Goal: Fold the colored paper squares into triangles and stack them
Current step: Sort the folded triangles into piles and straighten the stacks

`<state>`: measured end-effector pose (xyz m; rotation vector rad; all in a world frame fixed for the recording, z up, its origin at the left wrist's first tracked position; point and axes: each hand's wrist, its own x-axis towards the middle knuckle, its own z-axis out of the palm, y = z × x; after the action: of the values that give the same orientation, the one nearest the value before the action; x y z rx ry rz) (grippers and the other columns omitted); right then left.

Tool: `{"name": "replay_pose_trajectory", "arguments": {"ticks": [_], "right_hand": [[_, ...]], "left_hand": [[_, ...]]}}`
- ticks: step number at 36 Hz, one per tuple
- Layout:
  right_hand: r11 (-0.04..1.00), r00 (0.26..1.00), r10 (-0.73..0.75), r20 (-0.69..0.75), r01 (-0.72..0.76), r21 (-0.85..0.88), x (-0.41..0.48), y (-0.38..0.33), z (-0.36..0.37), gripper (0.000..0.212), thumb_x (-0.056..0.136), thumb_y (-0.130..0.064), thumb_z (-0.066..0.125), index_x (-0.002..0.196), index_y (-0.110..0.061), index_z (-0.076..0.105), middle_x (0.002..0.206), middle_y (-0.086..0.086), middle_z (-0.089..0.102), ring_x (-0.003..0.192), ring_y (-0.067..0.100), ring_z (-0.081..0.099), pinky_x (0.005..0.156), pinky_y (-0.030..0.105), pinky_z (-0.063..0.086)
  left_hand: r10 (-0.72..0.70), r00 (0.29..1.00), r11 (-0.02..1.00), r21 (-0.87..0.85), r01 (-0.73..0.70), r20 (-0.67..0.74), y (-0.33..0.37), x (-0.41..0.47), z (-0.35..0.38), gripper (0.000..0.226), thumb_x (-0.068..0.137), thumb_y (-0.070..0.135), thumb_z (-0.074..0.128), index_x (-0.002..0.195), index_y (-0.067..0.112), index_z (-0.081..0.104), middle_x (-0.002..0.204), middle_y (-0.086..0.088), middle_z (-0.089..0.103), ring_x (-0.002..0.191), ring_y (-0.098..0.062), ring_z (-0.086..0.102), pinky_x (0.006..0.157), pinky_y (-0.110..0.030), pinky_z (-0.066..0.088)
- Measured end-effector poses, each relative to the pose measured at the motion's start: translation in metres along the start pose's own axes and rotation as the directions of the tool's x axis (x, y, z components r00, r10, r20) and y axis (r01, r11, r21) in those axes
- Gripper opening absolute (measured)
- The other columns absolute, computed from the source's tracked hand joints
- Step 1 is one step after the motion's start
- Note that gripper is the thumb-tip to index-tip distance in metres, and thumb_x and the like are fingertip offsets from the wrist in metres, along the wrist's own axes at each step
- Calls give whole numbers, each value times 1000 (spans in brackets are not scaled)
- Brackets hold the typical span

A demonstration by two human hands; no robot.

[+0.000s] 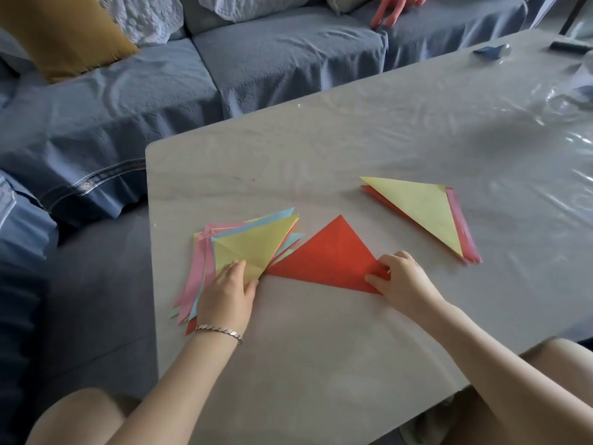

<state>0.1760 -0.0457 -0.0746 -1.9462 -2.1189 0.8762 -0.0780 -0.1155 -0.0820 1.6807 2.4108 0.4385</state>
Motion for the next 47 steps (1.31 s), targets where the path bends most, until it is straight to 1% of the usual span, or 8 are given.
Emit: {"name": "replay_pose_trajectory", "arguments": {"ticks": [5, 10, 15, 23, 34, 38, 41, 47], "right_hand": [[989, 999, -10, -30, 15, 149, -6, 9, -11, 6, 89, -22, 60, 88, -16, 58, 86, 1, 58, 76, 19, 51, 62, 25, 36], [971, 998, 18, -64, -3, 238, -13, 18, -15, 2, 88, -19, 60, 89, -19, 59, 91, -1, 61, 80, 18, 56, 63, 23, 39], [985, 986, 93, -137, -71, 160, -19, 19, -13, 12, 88, -23, 59, 93, -12, 62, 97, 4, 52, 90, 23, 51, 68, 26, 37], [963, 963, 269, -38, -269, -16, -20, -2, -9, 43, 84, -29, 61, 119, -13, 40, 110, 13, 40, 107, 31, 40, 75, 33, 40], [951, 979, 202, 1, -197, 240, -11, 6, -7, 67, 77, -13, 66, 133, -23, 31, 103, 11, 57, 82, 23, 54, 64, 27, 45], [921, 968, -32, -249, 125, 368, -20, 19, 1, 43, 82, -1, 63, 115, -29, 57, 82, 6, 61, 65, 11, 51, 58, 8, 39], [904, 789, -176, -588, 366, 221, -11, 34, -15, 28, 79, 8, 63, 93, -15, 70, 84, 6, 61, 72, 7, 51, 75, -1, 35], [929, 706, 71, -704, 209, 304, 20, 48, -60, 22, 86, 2, 54, 102, 1, 68, 95, 18, 58, 87, 18, 52, 74, 7, 30]], "left_hand": [[78, 997, 995, 64, -77, -11, 7, -2, -4, 28, 87, 10, 58, 112, -3, 59, 95, -22, 66, 85, -36, 64, 64, -38, 47], [291, 955, 927, 267, -265, -62, 3, 0, -4, 54, 29, -15, 84, 80, -6, 69, 45, -11, 57, 27, -23, 49, 24, -15, 23], [167, 985, 973, 167, -157, -47, 1, -5, -7, 48, 59, -19, 69, 105, -7, 65, 55, -24, 60, 39, -37, 55, 37, -28, 37], [231, 899, 973, 82, -216, -372, 6, -6, -5, 24, 63, 0, 56, 77, 6, 74, 51, -8, 63, 34, -24, 53, 36, -19, 39], [244, 811, 959, 9, -283, -531, 24, -1, -7, 26, 80, 12, 47, 84, 7, 73, 70, -5, 71, 53, -20, 66, 46, -19, 47], [225, 840, 958, -47, -284, -494, 32, 1, -6, 34, 82, 18, 41, 93, 8, 71, 75, -4, 72, 56, -20, 67, 49, -24, 51], [243, 836, 949, -56, -309, -491, 36, 3, -8, 34, 82, 19, 41, 93, 8, 71, 73, -4, 72, 55, -20, 66, 49, -23, 50], [392, 753, 900, 53, -432, -529, 45, 3, -4, 29, 79, 7, 48, 95, 7, 72, 73, -3, 72, 53, -18, 65, 51, -27, 47]]}}
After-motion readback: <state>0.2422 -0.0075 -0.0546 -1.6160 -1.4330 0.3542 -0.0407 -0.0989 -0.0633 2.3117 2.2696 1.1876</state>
